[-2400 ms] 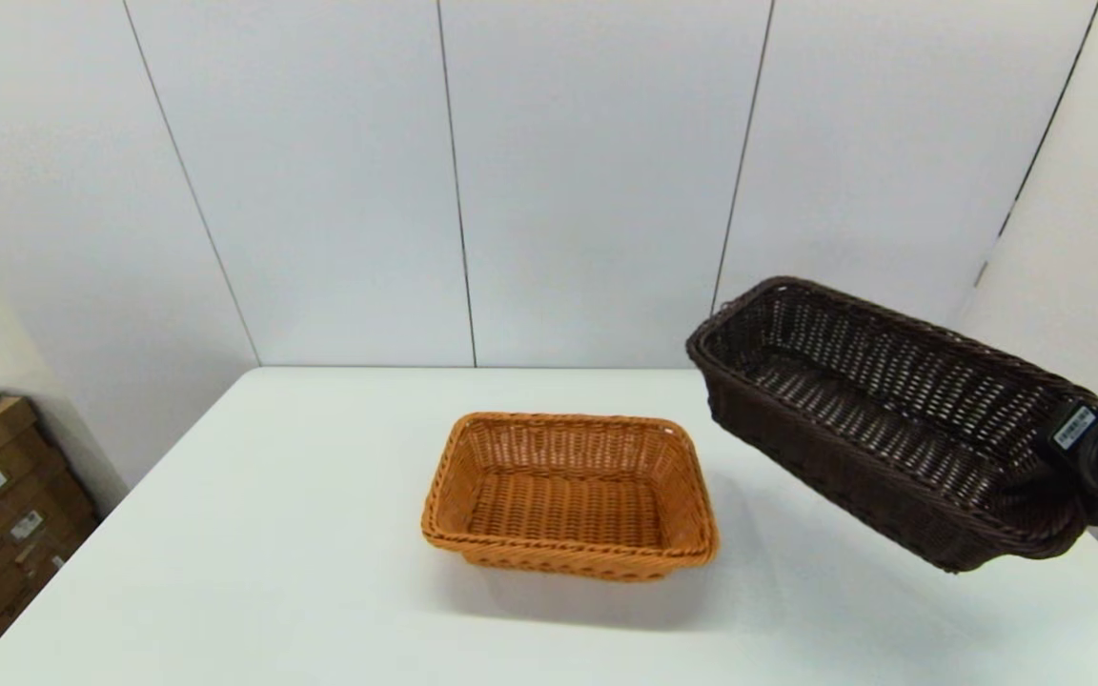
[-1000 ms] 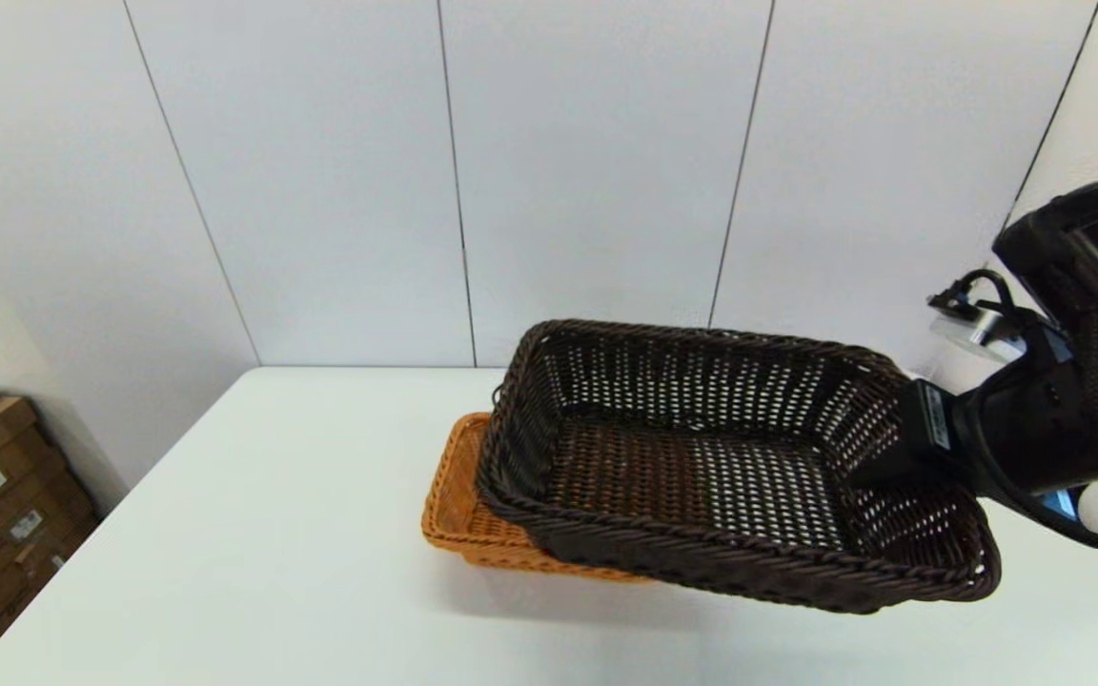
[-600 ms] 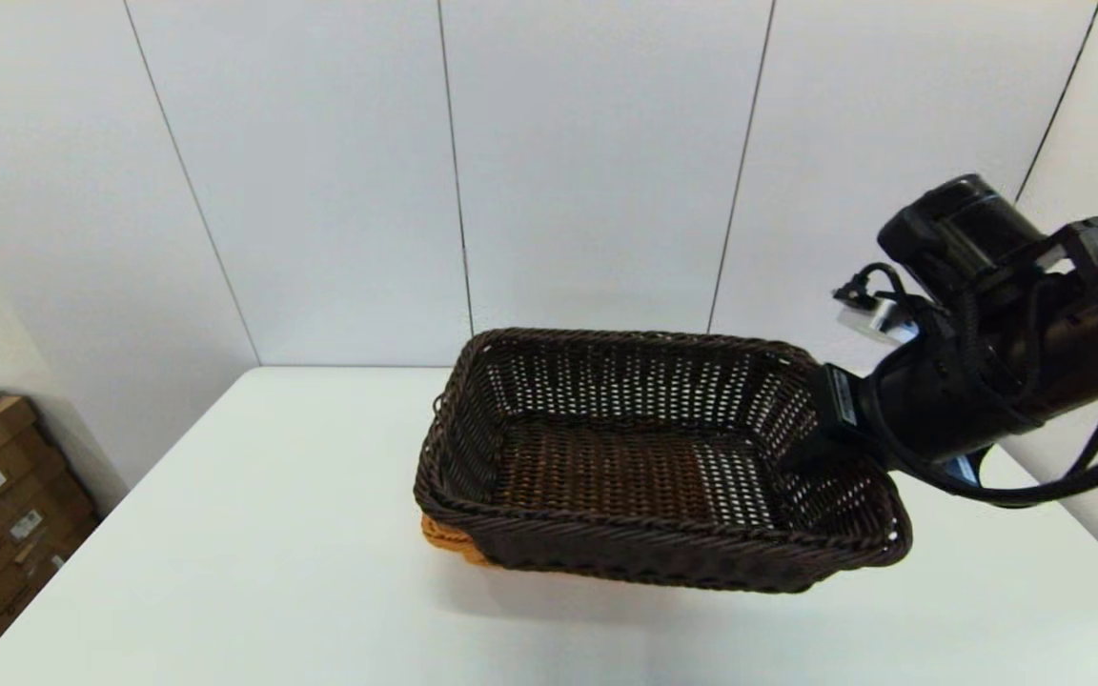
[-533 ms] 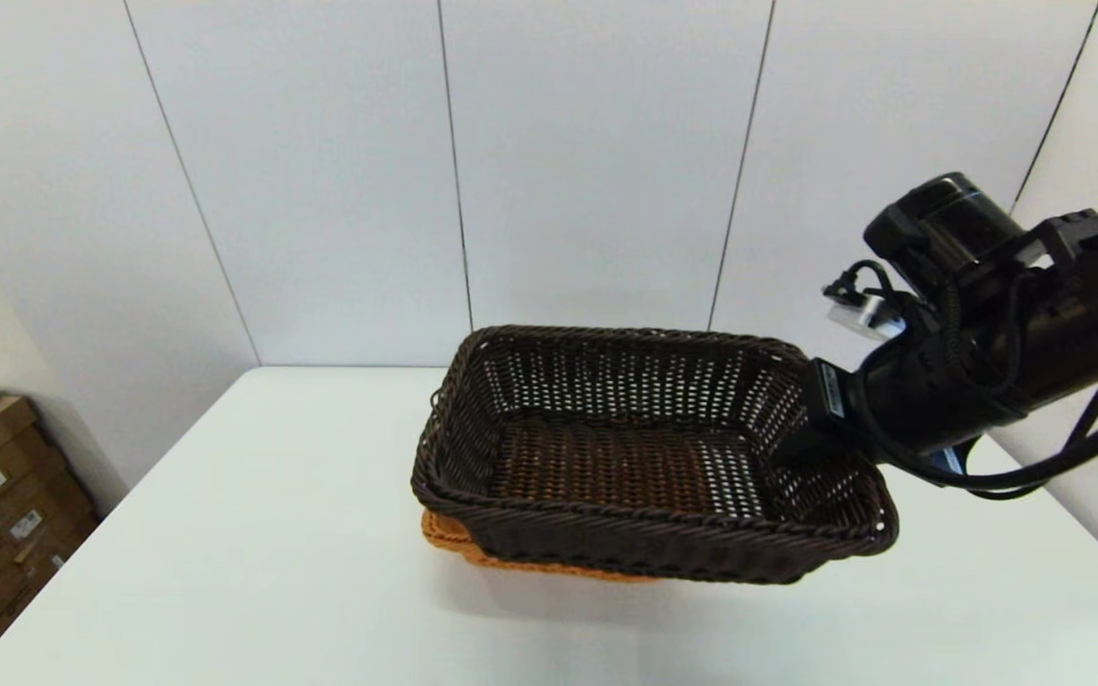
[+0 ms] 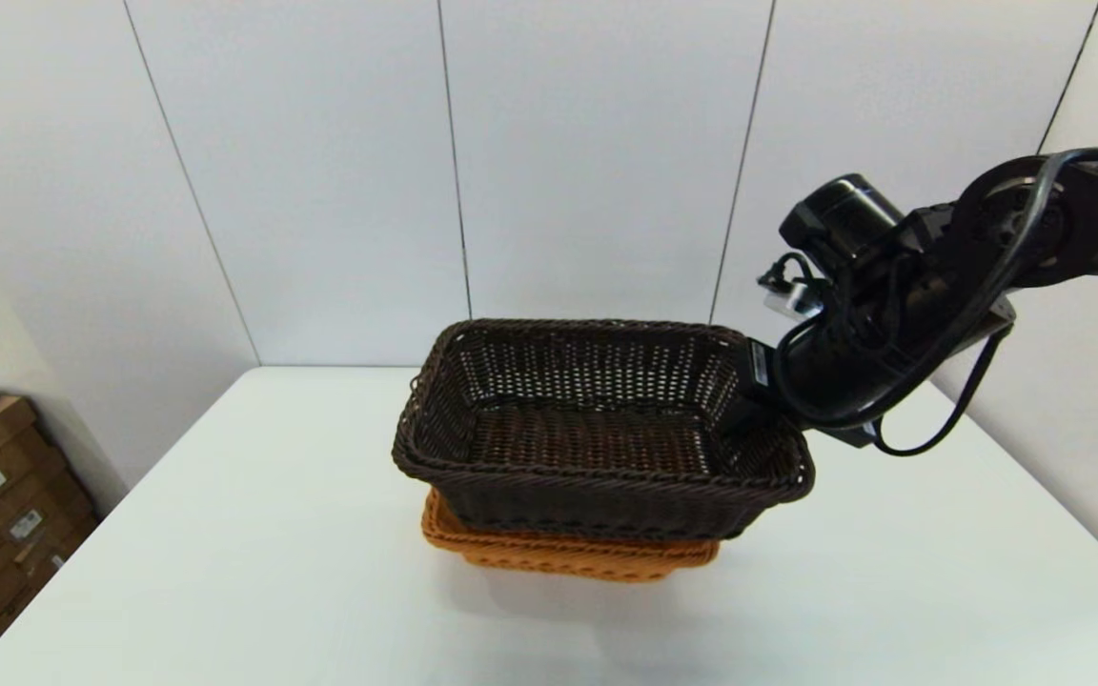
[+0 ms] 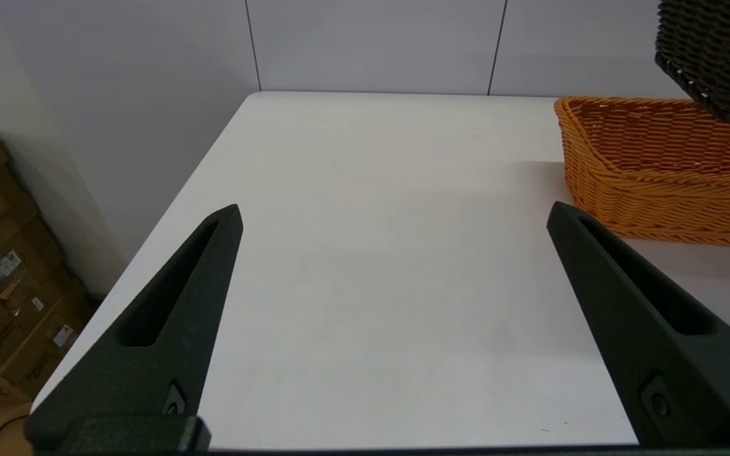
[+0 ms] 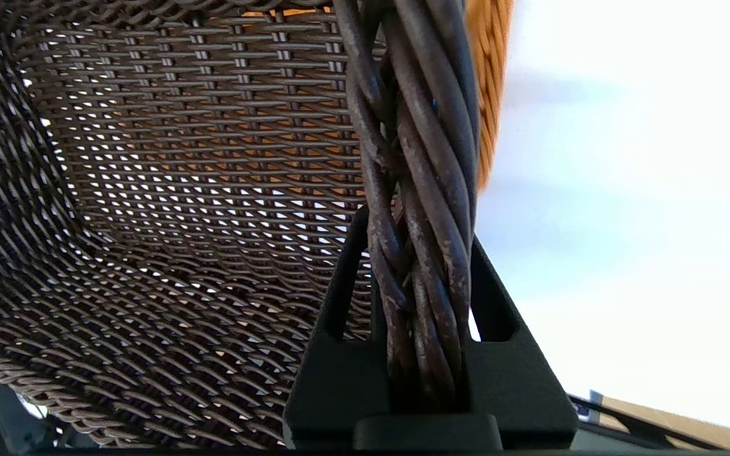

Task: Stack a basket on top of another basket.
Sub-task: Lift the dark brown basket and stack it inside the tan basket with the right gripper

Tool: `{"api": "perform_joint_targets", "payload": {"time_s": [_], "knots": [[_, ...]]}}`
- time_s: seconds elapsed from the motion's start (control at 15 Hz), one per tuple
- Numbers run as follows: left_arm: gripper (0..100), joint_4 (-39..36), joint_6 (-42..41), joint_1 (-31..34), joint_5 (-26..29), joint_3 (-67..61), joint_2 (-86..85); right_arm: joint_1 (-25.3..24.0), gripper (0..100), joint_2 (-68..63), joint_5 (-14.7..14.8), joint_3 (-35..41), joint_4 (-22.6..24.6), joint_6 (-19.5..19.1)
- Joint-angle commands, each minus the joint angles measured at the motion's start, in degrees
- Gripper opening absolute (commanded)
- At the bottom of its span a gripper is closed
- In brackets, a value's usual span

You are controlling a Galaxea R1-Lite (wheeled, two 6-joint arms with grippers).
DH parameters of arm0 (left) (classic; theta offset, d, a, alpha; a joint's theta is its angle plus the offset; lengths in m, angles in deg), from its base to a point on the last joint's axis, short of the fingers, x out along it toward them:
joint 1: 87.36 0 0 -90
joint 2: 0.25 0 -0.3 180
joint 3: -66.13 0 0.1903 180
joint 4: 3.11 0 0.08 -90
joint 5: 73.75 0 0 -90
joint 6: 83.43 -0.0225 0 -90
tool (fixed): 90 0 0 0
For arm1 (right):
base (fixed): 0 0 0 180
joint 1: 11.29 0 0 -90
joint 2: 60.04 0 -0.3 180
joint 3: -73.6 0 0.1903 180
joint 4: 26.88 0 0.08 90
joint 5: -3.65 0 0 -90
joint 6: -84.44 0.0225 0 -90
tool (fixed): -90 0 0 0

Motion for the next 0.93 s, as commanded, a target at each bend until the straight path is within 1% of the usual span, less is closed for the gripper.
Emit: {"api": "perform_joint_targets", "payload": {"time_s": [0.07, 0.67, 0.93], "knots": [[100, 0.0, 0.1, 0.0, -0.1, 0.0, 0.0, -1.0, 0, -4.1, -0.1, -1.7, -0.1, 0.2], [100, 0.0, 0.0, 0.0, 0.0, 0.0, 0.0, -1.5, 0, -8.5, -0.1, -5.1, 0.2, 0.2], [100, 0.0, 0.0, 0.0, 0.0, 0.0, 0.0, -1.4, 0, -10.9, 0.0, -6.3, 1.1, 0.2]]}}
